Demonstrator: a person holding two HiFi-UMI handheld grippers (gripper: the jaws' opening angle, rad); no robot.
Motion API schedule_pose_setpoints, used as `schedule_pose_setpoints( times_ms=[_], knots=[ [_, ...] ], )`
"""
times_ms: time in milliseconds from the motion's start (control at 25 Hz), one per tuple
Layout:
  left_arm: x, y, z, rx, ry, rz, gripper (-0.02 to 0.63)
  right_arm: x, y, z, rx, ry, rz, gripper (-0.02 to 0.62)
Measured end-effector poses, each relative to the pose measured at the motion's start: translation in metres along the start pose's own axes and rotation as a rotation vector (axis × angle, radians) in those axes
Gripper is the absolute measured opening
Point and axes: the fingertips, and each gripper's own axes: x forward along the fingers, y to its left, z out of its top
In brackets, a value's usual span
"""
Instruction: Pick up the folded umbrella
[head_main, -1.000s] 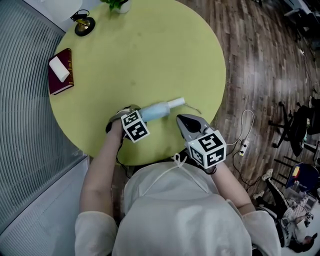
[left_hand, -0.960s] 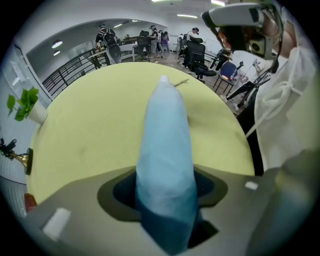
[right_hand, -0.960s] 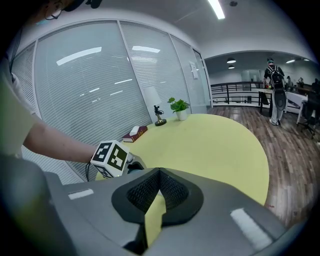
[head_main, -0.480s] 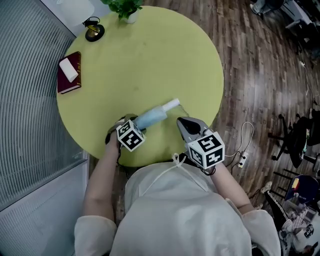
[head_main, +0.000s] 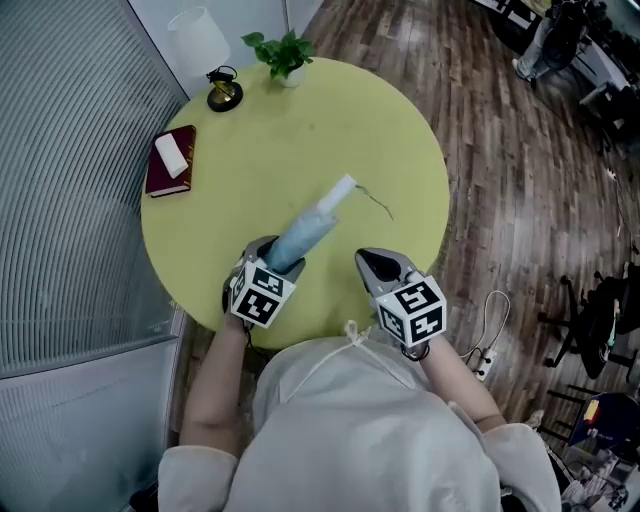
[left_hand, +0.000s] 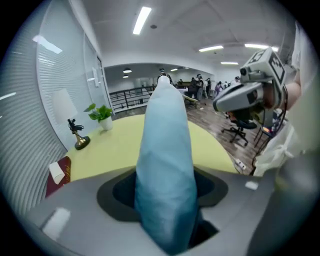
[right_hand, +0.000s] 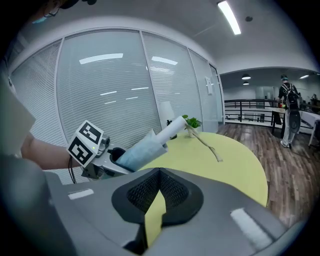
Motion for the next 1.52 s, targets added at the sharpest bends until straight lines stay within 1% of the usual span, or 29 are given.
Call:
schedule_pose_setpoints(
  times_ms=[80,240,320,440,600,720,800,880,1000,1200,1520],
  knots=[
    [-0.018,0.005,0.01,-0.062,-0.066,0.056,0.272,-0.003,0.003,0.006,-0.003,-0.01,0.011,0.0],
    [-0.054,0.015,0.025,-0.235,-0.212,0.14,0.272,-0.008,0.009,0.019,-0.009,-0.037,0.032,0.0],
    [-0.071,0.021,0.031,-0.294,-0.274,0.179,0.272,-0.008,0.01,0.028,-0.023,-0.057,0.032,0.0],
    [-0.098,0.024,0.042,-0.346,-0.37,0.243,0.272,-0.012,0.011,0.044,-0.031,-0.114,0.03,0.0],
    [-0.134,0.025,0.052,-0.412,-0.486,0.325,0.272,-0.025,0.011,0.058,-0.036,-0.18,0.006,0.0],
    [-0.156,0.024,0.06,-0.474,-0.563,0.354,0.272,-0.033,0.01,0.066,-0.03,-0.217,-0.003,0.0],
    [-0.166,0.023,0.069,-0.493,-0.611,0.366,0.272,-0.038,0.008,0.073,-0.017,-0.246,-0.004,0.0],
    [-0.17,0.023,0.077,-0.48,-0.634,0.377,0.272,-0.04,0.006,0.078,-0.014,-0.259,-0.009,-0.002],
    [-0.166,0.024,0.081,-0.452,-0.632,0.381,0.272,-0.038,0.005,0.079,-0.024,-0.26,-0.019,-0.002],
    [-0.161,0.024,0.079,-0.473,-0.626,0.358,0.272,-0.038,0.01,0.08,-0.041,-0.259,-0.018,-0.002],
    [-0.165,0.025,0.084,-0.46,-0.645,0.363,0.272,-0.039,0.014,0.081,-0.073,-0.256,-0.028,-0.002]
  ],
)
